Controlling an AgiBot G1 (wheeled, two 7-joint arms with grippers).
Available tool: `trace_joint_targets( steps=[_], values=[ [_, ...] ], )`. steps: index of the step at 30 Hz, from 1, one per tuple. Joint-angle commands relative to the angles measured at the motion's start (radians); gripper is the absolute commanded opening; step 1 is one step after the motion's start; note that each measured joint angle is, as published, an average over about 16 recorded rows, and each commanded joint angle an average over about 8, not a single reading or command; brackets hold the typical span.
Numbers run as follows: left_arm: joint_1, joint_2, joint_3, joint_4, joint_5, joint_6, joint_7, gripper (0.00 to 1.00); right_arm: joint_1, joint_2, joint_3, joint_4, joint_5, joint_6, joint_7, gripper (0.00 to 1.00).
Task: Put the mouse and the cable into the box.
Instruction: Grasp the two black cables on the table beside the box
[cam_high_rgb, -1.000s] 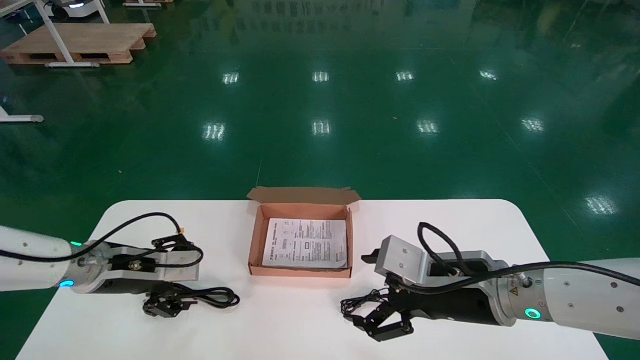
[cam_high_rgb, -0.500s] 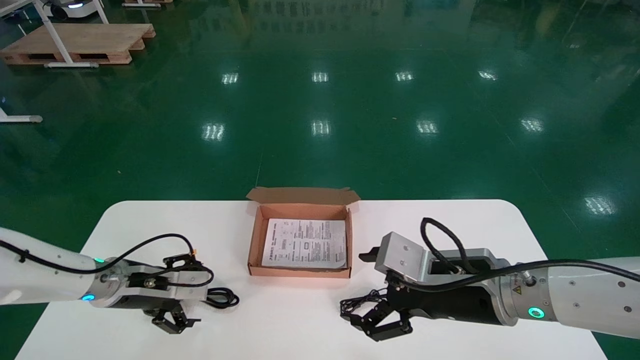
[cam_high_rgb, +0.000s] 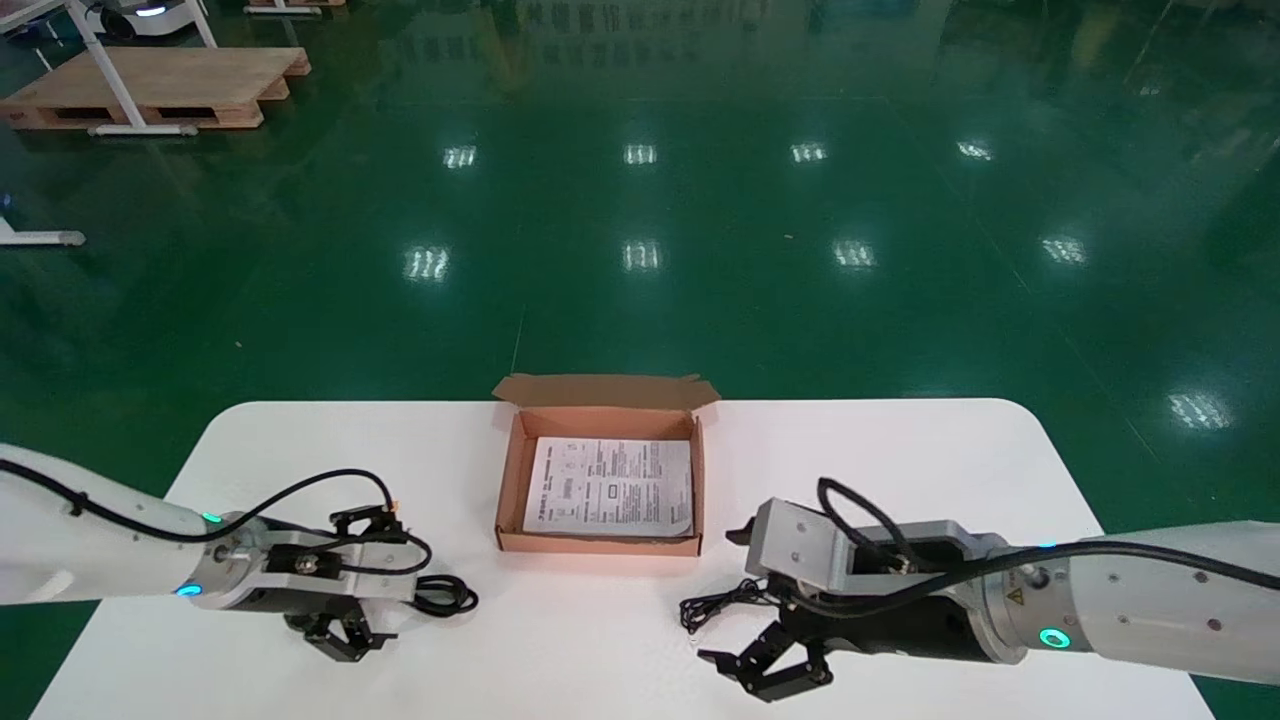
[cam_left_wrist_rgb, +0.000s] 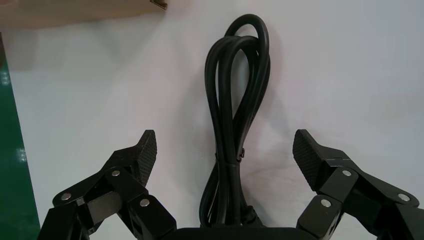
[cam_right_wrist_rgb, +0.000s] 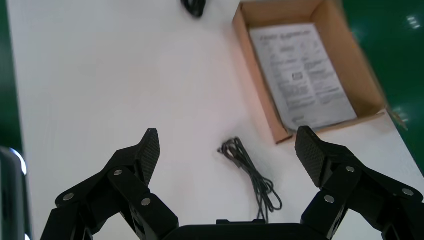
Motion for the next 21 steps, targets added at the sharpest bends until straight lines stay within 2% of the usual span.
trace_joint_targets(
  steps=[1, 10, 15, 21],
  values=[
    [-0.003, 0.003, -0.001, 0.012, -0.003, -0.002, 0.008, 1.00, 0.010, -0.016, -0.019, -0.015, -0.038, -0.001, -0.009, 1.00],
    [-0.014, 0.012, -0.004, 0.046, -0.009, -0.005, 0.033, 1.00, 0.150, -0.254, -0.165, -0.354, -0.268, 0.037, -0.244, 1.00],
    [-0.019, 0.016, -0.005, 0.061, -0.012, -0.006, 0.043, 1.00, 0.189, -0.340, -0.194, -0.537, -0.302, 0.079, -0.361, 1.00],
    [-0.023, 0.020, -0.006, 0.075, -0.014, -0.008, 0.054, 1.00, 0.207, -0.392, -0.209, -0.667, -0.304, 0.116, -0.441, 1.00]
  ],
)
